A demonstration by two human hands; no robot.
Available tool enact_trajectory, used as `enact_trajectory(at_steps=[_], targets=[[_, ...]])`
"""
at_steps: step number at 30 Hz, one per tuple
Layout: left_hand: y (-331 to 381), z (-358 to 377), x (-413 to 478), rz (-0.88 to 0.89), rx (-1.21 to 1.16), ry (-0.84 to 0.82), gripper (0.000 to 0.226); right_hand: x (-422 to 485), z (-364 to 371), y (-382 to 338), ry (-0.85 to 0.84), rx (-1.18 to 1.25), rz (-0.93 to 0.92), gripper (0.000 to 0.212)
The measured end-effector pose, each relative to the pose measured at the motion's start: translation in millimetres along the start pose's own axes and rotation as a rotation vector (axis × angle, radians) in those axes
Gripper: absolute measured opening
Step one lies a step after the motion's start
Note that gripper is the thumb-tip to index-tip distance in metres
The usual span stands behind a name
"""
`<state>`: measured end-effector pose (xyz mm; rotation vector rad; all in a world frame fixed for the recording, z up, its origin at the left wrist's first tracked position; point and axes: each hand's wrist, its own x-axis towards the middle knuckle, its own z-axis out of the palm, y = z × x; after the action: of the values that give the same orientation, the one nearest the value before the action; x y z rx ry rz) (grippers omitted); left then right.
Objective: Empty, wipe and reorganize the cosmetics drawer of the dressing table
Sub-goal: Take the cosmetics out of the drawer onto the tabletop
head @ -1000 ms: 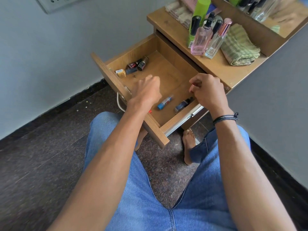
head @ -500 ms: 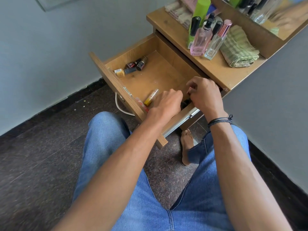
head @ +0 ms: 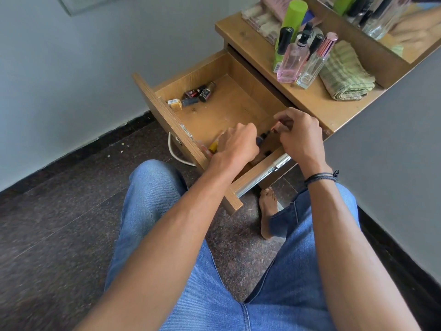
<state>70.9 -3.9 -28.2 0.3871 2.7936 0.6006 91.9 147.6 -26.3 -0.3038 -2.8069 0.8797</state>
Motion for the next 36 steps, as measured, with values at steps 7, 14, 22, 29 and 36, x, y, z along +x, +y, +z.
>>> enact_trajectory(at_steps=[7,14,22,29,36], targets=[[-16,-9,5,-0.035,0.068,0.005,0.033,1,1,3,-0.03,0.008,0.004,0.024],[-6,1,2,0.172,0.068,-0.103,0.032,1,3,5,-0.021,0.0,0.004,0.021],[-4,11,3,0.26,0.147,-0.094,0.031,3,4,1,-0.008,0.036,0.003,0.019],[-7,9,7,0.202,0.114,-0.031,0.027,0,7,-6,0.039,0.099,-0.033,0.014],[-9,8,10,0.182,0.121,0.024,0.015,-2,7,-8,0.144,0.138,-0.056,0.013]])
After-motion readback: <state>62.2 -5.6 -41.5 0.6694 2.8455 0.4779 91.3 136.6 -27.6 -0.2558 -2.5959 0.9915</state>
